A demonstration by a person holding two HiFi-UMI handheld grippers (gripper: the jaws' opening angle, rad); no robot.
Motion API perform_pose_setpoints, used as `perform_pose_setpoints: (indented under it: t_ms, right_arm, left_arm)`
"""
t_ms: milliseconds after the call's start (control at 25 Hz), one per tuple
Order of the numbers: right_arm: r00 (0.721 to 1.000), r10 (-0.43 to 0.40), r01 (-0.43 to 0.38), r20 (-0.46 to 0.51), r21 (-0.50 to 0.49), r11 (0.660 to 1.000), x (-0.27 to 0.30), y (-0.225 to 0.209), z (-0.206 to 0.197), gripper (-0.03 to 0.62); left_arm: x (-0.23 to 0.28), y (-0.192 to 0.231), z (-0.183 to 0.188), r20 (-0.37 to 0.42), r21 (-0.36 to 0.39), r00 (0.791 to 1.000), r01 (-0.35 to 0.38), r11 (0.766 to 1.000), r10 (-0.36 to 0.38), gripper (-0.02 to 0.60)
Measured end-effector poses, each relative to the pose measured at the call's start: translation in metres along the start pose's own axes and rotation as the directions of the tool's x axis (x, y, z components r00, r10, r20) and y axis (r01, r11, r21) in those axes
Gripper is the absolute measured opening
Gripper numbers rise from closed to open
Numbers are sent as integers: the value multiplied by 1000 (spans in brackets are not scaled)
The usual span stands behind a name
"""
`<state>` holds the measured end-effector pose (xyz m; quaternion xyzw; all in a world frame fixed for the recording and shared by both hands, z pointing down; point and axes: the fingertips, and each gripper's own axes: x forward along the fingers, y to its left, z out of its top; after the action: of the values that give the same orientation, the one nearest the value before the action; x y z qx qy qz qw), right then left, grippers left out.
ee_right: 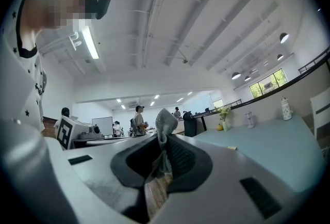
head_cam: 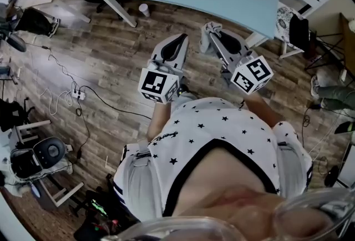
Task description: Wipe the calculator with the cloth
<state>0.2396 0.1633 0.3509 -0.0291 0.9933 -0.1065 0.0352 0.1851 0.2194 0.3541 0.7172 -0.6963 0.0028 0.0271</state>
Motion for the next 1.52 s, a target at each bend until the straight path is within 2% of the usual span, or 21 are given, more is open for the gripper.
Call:
perform_pose_setpoints:
  t_ms: [320, 600, 880, 1160, 1360, 1520]
  right_arm:
    - [999, -31, 31, -13, 21, 999, 56, -2, -11, 41]
    - [998, -61, 61, -22, 24, 998, 95, 3, -18, 41]
    - [994, -112, 112, -19, 26, 993, 117, 1, -22, 41]
    - [992, -127, 128, -21, 37, 991, 126, -2, -24, 41]
    - [988, -149, 151, -31, 62, 987, 135, -26, -29, 41]
    - [991, -131, 132, -19, 85, 988, 158, -44, -27, 41]
  left_arm:
    - [-3, 62, -7, -16, -22, 1000, 9, 1000, -9, 31]
    - [-3, 98, -13, -26, -36, 998, 58, 998, -59, 31]
    - [-3, 123, -13, -9, -46, 996, 93, 995, -93, 31]
    - [8, 121, -23, -27, -70, 988, 147, 987, -149, 31]
    - [19, 131, -25, -37, -77, 989, 138, 988, -141, 31]
    - [32, 152, -21, -41, -64, 993, 105, 992, -107, 31]
